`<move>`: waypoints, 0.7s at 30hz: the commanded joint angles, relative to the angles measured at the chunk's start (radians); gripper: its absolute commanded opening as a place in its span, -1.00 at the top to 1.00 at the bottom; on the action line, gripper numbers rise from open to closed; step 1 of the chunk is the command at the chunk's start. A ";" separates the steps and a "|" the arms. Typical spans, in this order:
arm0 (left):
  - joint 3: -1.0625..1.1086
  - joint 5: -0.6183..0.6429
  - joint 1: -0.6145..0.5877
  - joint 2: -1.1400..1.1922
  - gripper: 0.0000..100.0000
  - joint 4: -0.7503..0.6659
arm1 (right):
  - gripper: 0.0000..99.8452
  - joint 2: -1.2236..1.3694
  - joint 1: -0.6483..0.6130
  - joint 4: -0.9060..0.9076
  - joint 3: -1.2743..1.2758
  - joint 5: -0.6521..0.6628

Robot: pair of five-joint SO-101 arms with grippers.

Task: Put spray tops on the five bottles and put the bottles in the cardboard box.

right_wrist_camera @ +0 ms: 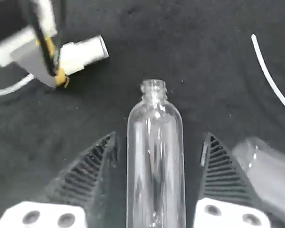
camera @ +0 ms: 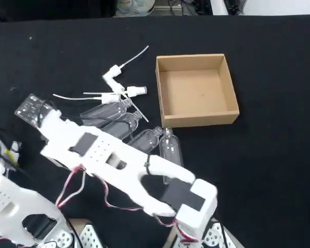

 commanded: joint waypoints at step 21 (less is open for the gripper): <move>-0.056 -0.040 -0.077 -0.034 0.66 0.012 | 0.98 0.180 0.052 0.562 -0.351 -0.020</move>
